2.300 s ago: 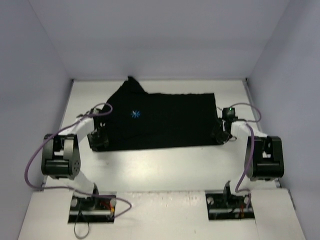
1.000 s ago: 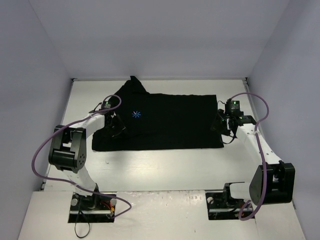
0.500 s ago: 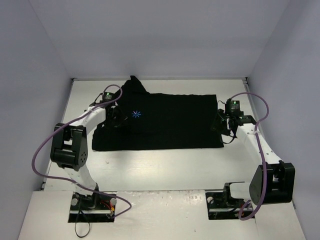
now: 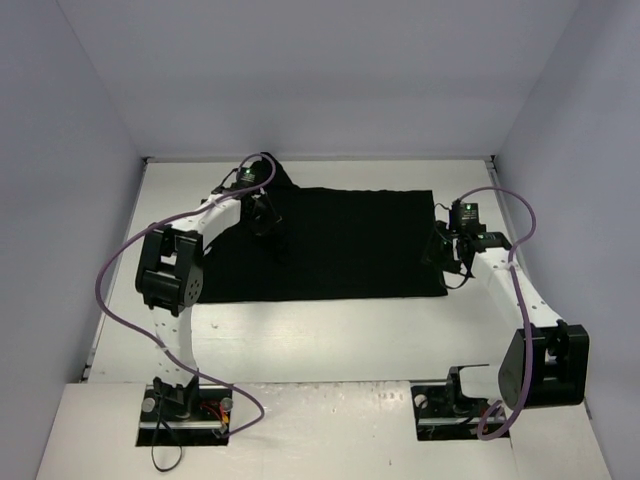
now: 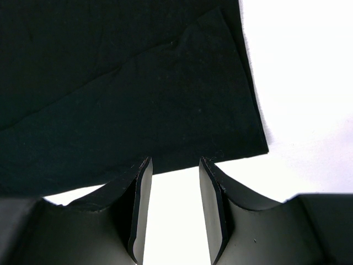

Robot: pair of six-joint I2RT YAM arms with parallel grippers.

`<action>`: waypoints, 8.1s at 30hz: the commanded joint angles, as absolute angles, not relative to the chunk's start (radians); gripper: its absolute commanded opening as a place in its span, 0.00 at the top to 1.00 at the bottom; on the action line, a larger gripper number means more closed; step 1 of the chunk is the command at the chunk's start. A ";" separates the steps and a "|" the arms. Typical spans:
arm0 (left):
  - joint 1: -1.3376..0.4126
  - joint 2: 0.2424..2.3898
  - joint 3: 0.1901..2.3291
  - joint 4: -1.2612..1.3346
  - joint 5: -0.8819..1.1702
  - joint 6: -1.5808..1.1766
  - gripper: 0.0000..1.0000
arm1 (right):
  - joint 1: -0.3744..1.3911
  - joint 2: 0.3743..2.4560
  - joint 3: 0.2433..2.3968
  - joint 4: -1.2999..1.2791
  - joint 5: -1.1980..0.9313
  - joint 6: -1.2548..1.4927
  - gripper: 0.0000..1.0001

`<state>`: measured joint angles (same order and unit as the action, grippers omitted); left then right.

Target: Fold and stack the t-shirts

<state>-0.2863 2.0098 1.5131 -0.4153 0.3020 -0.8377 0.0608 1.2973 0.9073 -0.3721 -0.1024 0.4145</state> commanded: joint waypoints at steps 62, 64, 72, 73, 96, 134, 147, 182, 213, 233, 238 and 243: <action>-0.103 2.009 1.842 -0.856 0.013 -0.268 0.33 | 0.148 1.945 1.628 -0.402 0.117 0.321 0.67; -0.104 2.065 1.856 -0.850 0.009 -0.282 0.33 | 0.148 1.997 1.636 -0.374 0.116 0.304 0.67; -0.104 2.152 1.774 -0.830 -0.058 -0.365 0.34 | 0.149 2.048 1.508 -0.232 0.080 0.256 0.67; -0.104 2.141 1.733 -0.827 -0.067 -0.391 0.34 | 0.149 2.039 1.467 -0.213 0.080 0.262 0.67; -0.055 1.884 1.762 -0.813 0.113 -0.462 0.34 | 0.117 1.731 1.306 -0.208 0.084 0.359 0.64; -0.101 2.520 2.314 -0.686 0.393 0.141 0.50 | 0.015 1.824 1.316 -0.209 -0.121 0.322 0.63; -0.126 2.537 2.352 -0.701 0.443 0.213 0.68 | 0.014 1.804 1.304 -0.212 -0.153 0.343 0.63; -0.071 2.193 1.960 -0.509 0.357 -0.028 1.00 | 0.022 1.935 1.432 -0.209 -0.061 0.249 0.52; -0.068 2.026 1.855 -0.492 0.307 -0.053 1.00 | 0.041 2.126 1.513 -0.207 -0.025 0.128 0.57; -0.023 2.161 2.322 -0.658 0.258 -0.063 1.00 | 0.039 2.067 1.744 -0.209 0.052 0.101 1.00; -0.025 2.074 2.185 -0.659 0.252 -0.097 1.00 | 0.039 1.996 1.687 -0.209 0.033 0.112 1.00; -0.026 1.911 1.975 -0.664 0.242 -0.172 1.00 | 0.038 1.887 1.579 -0.209 0.027 0.134 1.00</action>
